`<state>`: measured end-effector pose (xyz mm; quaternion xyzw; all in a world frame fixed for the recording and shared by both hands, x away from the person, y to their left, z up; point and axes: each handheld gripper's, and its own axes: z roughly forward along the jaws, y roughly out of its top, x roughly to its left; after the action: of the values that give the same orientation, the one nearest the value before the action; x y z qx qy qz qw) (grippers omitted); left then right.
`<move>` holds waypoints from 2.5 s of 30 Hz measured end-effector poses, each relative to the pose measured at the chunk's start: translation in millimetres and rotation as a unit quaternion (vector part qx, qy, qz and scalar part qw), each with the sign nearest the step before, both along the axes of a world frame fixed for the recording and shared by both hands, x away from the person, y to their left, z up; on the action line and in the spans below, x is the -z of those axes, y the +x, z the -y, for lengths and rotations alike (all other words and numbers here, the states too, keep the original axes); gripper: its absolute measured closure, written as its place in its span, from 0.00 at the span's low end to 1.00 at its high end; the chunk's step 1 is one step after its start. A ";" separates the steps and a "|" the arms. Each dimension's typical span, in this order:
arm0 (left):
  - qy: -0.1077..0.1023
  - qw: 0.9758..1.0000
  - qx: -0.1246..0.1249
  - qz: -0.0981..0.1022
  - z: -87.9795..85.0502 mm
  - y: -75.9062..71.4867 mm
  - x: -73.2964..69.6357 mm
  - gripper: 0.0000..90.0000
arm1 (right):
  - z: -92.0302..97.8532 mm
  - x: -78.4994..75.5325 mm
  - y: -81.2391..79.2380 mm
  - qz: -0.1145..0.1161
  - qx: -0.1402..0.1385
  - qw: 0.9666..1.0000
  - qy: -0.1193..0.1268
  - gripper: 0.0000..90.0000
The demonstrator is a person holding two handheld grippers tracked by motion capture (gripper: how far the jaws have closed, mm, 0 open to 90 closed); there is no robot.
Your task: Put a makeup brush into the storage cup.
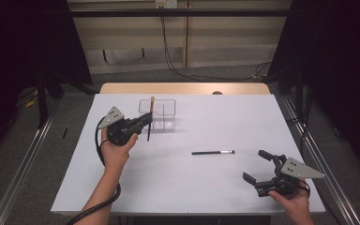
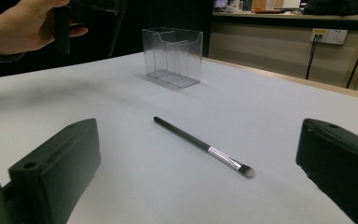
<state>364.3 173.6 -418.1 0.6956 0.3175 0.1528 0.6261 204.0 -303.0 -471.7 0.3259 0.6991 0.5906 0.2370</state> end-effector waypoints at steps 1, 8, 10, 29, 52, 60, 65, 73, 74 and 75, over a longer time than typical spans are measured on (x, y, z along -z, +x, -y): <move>0.003 1.000 -0.005 0.000 -0.5 0.4 -0.5 0.93 | 0.0 0.0 0.0 0.000 0.000 1.000 0.000 0.00; -0.005 1.000 -0.010 0.006 -1.6 4.4 -4.2 0.93 | 0.1 0.0 0.0 0.001 0.000 1.000 0.000 0.00; -0.003 1.000 -0.013 0.007 -2.2 6.3 -5.7 0.93 | 0.3 0.0 -0.1 0.001 0.000 1.000 0.000 0.00; 0.000 0.999 -0.036 0.025 -2.3 22.5 -23.3 0.93 | 0.2 0.0 0.1 0.000 -0.001 1.000 0.000 0.00; -0.012 0.998 -0.060 0.031 -3.8 38.9 -29.7 0.93 | 0.3 0.1 0.3 0.001 0.000 1.000 -0.002 0.00; -0.008 0.997 -0.066 0.036 -4.3 45.2 -34.1 0.93 | 0.4 0.3 0.4 0.001 0.000 1.000 -0.002 0.00; -0.009 0.997 -0.069 0.041 -2.1 49.1 -38.4 0.93 | 0.7 0.3 0.3 0.001 0.000 1.000 -0.002 0.00; 0.001 0.997 -0.068 0.048 1.0 56.2 -40.6 0.93 | 1.3 0.3 0.3 0.000 0.001 1.000 -0.001 0.00; 0.003 0.997 -0.067 0.047 0.7 56.8 -40.6 0.93 | 1.3 0.3 0.3 0.001 0.002 1.000 -0.001 0.00; 0.000 0.997 -0.068 0.047 1.4 57.7 -40.4 0.93 | 1.4 0.3 0.3 0.000 0.001 1.000 -0.001 0.00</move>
<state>422.0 172.2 -377.7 0.6644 0.3343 0.2280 0.6284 204.3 -304.4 -472.0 0.3264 0.6992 0.5896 0.2384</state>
